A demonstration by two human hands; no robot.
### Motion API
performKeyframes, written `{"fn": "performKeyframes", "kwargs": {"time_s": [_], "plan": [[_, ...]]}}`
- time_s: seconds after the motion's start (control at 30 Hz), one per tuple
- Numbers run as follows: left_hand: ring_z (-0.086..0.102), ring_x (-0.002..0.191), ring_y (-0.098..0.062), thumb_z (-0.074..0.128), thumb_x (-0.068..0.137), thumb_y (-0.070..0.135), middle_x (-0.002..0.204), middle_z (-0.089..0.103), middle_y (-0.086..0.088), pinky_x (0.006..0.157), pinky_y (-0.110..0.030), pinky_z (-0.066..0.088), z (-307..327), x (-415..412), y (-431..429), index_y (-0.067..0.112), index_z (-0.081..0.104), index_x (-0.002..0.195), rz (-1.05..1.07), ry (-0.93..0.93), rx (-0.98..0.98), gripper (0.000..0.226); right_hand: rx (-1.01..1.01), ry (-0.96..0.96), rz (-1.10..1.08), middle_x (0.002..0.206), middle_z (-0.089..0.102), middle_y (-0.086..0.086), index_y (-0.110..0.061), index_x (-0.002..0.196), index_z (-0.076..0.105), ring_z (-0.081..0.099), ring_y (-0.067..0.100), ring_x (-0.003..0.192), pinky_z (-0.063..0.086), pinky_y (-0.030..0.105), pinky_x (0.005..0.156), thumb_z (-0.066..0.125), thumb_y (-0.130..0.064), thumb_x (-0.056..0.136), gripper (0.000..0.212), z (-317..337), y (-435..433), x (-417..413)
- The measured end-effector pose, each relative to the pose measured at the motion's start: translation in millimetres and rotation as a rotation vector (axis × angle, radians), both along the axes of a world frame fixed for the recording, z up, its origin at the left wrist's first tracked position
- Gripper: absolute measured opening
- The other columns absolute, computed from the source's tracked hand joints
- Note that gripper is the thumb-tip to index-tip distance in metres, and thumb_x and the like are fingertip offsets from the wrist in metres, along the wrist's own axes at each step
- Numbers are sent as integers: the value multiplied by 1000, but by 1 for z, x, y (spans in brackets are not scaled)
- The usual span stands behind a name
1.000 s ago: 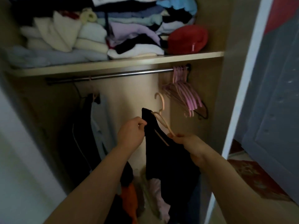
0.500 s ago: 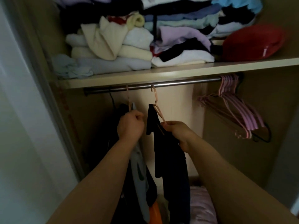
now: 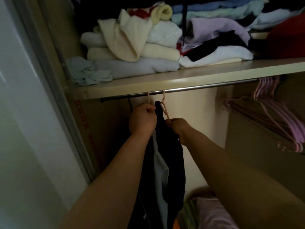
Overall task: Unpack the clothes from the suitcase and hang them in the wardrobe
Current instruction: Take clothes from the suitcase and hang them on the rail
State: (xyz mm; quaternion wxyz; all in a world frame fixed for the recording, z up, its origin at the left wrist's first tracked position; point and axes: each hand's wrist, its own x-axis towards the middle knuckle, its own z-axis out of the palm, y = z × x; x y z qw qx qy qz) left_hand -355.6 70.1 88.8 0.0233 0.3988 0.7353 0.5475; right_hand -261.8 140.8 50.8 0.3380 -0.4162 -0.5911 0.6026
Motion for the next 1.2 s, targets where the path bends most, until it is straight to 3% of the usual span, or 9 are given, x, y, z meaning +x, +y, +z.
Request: {"fn": "performKeyframes", "kwargs": {"time_s": [0.17,0.27,0.37,0.47,0.6,0.8,1.0,1.1,1.2], "plan": [[63,100,-20,53,92,17,107,70,-1,90,-34,52,-8,5,-1,23,72,95,-82,48,47,20,-12,49,41,110,65,15,-2,125,57,60,15,79,47,16,57,54,-21,95,35,-11,-7,3],[62,102,-19,51,94,18,110,68,0,91,-33,51,-10,12,0,22,71,98,-142,85,5,21,13,50,14,99,62,5,-6,120,60,57,15,94,44,21,73,54,-29,94,35,-9,-11,14],[61,103,-15,50,94,18,113,67,3,88,-26,48,-12,19,2,25,69,100,-166,105,-41,21,22,-4,-44,118,62,14,-10,113,62,54,25,119,47,29,89,55,-23,94,25,-9,-15,35],[60,105,-16,50,94,17,116,65,4,88,-25,47,-15,31,5,26,69,100,-171,126,-73,22,18,-25,-79,127,58,17,-8,117,61,52,27,122,44,19,64,56,-23,93,28,-14,-19,59],[59,106,-16,52,93,14,112,67,4,93,-29,48,-19,66,6,22,70,99,-249,149,-78,21,16,-41,-102,105,60,5,-9,122,61,58,18,103,38,17,61,55,-24,94,32,-22,-26,97],[63,101,-18,54,89,13,104,71,5,93,-34,51,-41,148,11,24,72,94,-395,134,-166,21,-46,-107,-150,120,63,7,-15,115,64,58,18,110,42,24,74,54,-25,94,25,-54,-48,181],[68,88,-25,61,80,7,80,70,1,84,-34,56,-88,259,8,21,70,68,-697,203,-471,20,-228,-113,-306,74,56,3,-7,108,65,50,4,53,36,12,37,55,-7,92,19,-117,-84,308],[66,72,-15,62,84,12,70,68,6,80,-29,56,-117,315,3,24,66,64,-826,213,-599,24,-284,-155,-439,70,58,6,-6,104,67,48,8,51,32,10,35,59,-5,88,18,-149,-107,379],[58,58,-7,61,87,10,68,66,3,73,-25,53,-148,379,-7,14,71,76,-955,241,-720,15,-345,-199,-560,74,61,8,-10,101,68,52,8,53,31,12,40,55,-3,88,20,-178,-134,457]]}}
